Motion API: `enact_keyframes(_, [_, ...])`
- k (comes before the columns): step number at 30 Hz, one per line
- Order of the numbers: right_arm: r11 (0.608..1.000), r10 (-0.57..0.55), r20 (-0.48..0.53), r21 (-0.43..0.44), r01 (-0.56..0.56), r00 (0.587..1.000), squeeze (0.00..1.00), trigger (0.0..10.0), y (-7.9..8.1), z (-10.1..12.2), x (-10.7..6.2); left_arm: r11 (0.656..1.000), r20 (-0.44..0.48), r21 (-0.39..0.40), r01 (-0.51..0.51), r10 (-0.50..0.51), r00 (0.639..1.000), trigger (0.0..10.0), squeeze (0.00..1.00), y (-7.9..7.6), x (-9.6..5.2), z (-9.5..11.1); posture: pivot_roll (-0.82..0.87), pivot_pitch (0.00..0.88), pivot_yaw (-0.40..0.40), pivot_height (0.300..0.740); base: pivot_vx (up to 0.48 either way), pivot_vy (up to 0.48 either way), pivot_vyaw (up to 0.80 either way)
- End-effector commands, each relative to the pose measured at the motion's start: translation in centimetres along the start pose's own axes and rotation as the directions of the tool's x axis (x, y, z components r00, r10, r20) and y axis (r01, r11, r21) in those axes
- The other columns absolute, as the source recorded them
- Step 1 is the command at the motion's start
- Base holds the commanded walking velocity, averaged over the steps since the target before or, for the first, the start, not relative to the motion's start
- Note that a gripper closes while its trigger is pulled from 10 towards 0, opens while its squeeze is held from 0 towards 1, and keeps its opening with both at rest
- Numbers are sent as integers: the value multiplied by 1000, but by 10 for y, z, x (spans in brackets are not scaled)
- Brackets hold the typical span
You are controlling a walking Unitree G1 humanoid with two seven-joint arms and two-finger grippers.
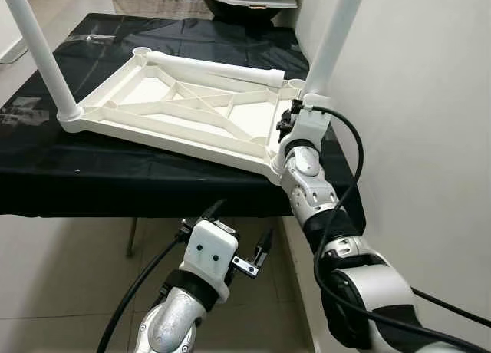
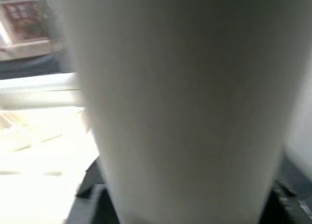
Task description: Building children table
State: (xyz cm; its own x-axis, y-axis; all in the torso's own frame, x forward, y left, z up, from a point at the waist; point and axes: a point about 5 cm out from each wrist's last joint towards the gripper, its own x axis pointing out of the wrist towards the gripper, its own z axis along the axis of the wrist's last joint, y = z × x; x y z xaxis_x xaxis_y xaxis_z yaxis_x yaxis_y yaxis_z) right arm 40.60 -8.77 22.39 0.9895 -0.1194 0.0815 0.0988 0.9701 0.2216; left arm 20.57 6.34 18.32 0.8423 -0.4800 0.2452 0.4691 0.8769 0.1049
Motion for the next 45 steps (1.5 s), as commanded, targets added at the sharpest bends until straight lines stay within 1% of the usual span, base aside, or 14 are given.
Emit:
enact_keyframes(1, [999, 49, -94, 27, -47, 994, 1000, 10000, -1, -26, -6, 1000, -7, -5, 3, -3, 1000, 10000, 0, -3, -1, -1, 120, 169, -104, 740, 0, 0, 0])
enact_keyframes(2, [996, 87, -67, 32, -85, 994, 1000, 10000, 1, -23, -5, 1000, -8, -5, 2, -2, 1000, 10000, 0, -2, -2, -1, 119, 171, -102, 740, 0, 0, 0])
enact_keyframes(3, [990, 136, -13, 45, -136, 991, 0, 10000, 0, -16, -4, 1000, -10, -4, 0, 0, 1000, 10000, 0, -2, -2, -1, 118, 171, -104, 740, 0, 0, 0])
enact_keyframes(10, [904, 405, 45, 131, -408, 913, 0, 10000, -10, 1, 0, 1000, -13, -2, -5, 5, 1000, 10000, 0, -1, -2, -2, 114, 174, -98, 740, 0, 0, 0])
enact_keyframes(16, [658, 745, 9, 160, -736, 668, 0, 10000, -13, 9, -6, 1000, -12, -3, -3, 3, 1000, 10000, 0, -1, -1, -2, 111, 174, -97, 740, 0, 0, 0])
enact_keyframes(23, [132, 990, -61, 160, -978, 124, 0, 10000, -4, 1, -42, 1000, -10, -12, -1, 0, 1000, 10000, 0, -1, 0, -1, 122, 184, -91, 740, 0, 0, 0])
enact_keyframes(29, [-17, 996, -82, 171, -985, -31, 0, 10000, 6, -2, -51, 1000, -15, -12, -3, 3, 1000, 10000, 0, -1, -2, -2, 121, 186, -91, 740, 0, 0, 0])
enact_keyframes(30, [-52, 994, -90, 169, -984, -68, 0, 4157, 10, -2, -54, 1000, -16, -12, -3, 3, 1000, 10000, 0, -1, -2, -1, 123, 188, -92, 740, 0, 0, 0])
enact_keyframes(31, [-52, 994, -90, 169, -984, -68, 0, 4157, 10, -2, -54, 1000, -16, -12, -3, 3, 1000, 10000, 0, -1, -2, -1, 123, 188, -92, 740, 0, 0, 0])
enact_keyframes(32, [-54, 992, -107, 161, -985, -72, 0, 0, 15, -4, -54, 1000, -16, -12, -3, 3, 1000, 10000, 0, -1, -2, -1, 123, 188, -92, 740, 0, 0, 0])
enact_keyframes(36, [7, 990, -142, 112, -994, -9, 0, 0, 21, -7, -50, 1000, -17, -12, -2, 2, 1000, 10000, 0, -1, -2, -1, 124, 189, -91, 740, 0, 0, 0])
enact_keyframes(40, [456, 880, -144, -17, -890, 453, 0, 0, 21, -6, -22, 1000, -20, -7, -7, 7, 1000, 10000, 0, 0, -3, -2, 122, 190, -93, 740, 0, 0, 0])
enact_keyframes(41, [456, 880, -144, -17, -890, 453, 0, 0, 21, -6, -22, 1000, -20, -7, -7, 7, 1000, 10000, 0, 0, -3, -2, 122, 190, -93, 740, 0, 0, 0])
enact_keyframes(45, [779, 604, -176, -74, -623, 777, 0, 0, 2, -9, -2, 1000, -21, -7, -5, 5, 1000, 10000, 0, 0, -3, -3, 116, 189, -92, 740, 0, 0, 0])
